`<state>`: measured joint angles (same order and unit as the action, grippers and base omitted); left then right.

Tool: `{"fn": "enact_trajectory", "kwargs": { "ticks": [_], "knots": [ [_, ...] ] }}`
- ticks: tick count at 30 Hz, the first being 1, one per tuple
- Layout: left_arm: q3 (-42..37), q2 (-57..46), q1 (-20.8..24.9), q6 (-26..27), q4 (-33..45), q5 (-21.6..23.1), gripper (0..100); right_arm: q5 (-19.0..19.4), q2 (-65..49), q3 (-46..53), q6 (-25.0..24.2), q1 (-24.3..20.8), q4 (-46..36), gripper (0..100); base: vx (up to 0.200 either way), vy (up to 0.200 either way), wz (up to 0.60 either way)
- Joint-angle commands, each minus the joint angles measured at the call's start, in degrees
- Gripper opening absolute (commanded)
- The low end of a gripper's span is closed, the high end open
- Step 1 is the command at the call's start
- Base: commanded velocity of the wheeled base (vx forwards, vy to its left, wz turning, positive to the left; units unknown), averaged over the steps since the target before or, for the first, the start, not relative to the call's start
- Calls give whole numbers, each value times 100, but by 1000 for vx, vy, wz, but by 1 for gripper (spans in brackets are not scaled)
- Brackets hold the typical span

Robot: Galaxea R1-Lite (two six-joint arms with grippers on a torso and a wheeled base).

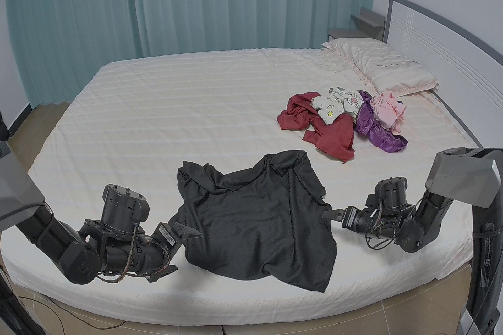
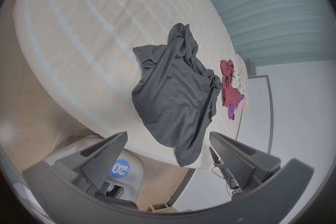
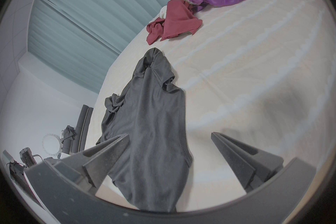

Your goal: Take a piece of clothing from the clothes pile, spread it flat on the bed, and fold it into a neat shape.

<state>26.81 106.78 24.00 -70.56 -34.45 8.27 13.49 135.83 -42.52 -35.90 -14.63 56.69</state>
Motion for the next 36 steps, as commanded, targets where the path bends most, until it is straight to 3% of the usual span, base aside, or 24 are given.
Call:
{"fn": "enact_trajectory", "kwargs": {
  "ticks": [1,3,4,12,20,33,34,36],
  "knots": [
    [9,27,-1,-2,0,0,100,-22,532,-591,110,-58,-246,100,0,0,0],
    [9,27,-1,-10,0,0,100,-22,726,-925,233,-137,-571,100,0,0,0],
    [9,27,-1,-2,0,0,100,-31,796,-1013,294,-181,-668,0,0,0,0],
    [9,27,-1,-10,0,0,100,-418,937,-1557,558,-242,-1037,0,0,0,0],
    [18,36,-1,-2,0,0,100,-989,629,-2357,575,118,-852,0,0,0,0],
    [61,326,-45,7,-79,-211,100,-1007,726,-3509,699,312,-887,0,0,0,0],
    [61,326,-54,16,-106,-211,100,-1007,779,-3632,716,312,-905,100,0,0,0],
    [53,326,-45,16,-115,-211,100,-1016,831,-3764,725,303,-923,100,0,0,0]
  ]
}}
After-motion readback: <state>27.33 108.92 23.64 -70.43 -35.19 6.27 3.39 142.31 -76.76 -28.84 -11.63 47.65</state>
